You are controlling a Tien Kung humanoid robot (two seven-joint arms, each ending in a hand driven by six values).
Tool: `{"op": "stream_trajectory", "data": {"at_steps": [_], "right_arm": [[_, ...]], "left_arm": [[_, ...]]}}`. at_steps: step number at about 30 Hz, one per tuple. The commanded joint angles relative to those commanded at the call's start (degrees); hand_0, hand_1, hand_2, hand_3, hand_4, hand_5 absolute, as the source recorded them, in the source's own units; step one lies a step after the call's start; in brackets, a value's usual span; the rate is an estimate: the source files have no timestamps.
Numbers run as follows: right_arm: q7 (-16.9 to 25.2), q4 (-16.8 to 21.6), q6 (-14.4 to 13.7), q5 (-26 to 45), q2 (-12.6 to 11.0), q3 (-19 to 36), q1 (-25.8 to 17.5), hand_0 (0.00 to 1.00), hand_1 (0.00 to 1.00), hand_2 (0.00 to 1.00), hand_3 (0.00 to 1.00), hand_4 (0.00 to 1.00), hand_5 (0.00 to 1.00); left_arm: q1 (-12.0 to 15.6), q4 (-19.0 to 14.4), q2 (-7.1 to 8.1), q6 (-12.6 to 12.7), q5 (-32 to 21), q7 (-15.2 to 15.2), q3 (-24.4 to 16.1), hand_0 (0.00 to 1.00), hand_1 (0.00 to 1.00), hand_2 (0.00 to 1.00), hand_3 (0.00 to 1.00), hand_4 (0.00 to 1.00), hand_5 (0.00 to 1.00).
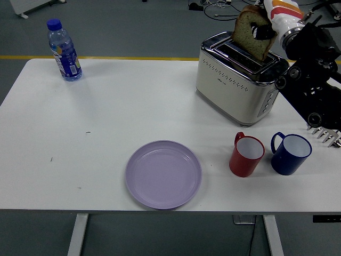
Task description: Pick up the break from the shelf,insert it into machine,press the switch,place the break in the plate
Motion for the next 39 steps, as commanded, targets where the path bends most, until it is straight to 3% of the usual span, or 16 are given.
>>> {"op": "stream_trajectory", "data": {"at_steps": [17, 39], "right_arm": [[-3.2, 4.1, 1.4, 0.9, 0.1, 0.4, 0.3, 0.071, 0.1, 0.249, 0.417, 0.626, 0.002], [-5.2, 0.4, 3.7, 3.8, 1.1, 0.8, -0.2, 0.073, 0.099, 0.249, 0.417, 0.634, 0.002]], "left_arm": [[0.0, 0.0, 0.0, -0.1, 0.5, 0.1, -0.2, 0.674, 0.683, 0.72, 0.817, 0.54, 0.998], [0.0, 0.0, 0.0, -0.1, 0.3, 0.1, 0.1, 0.674, 0.68, 0.717, 0.817, 0.54, 0.998]]}}
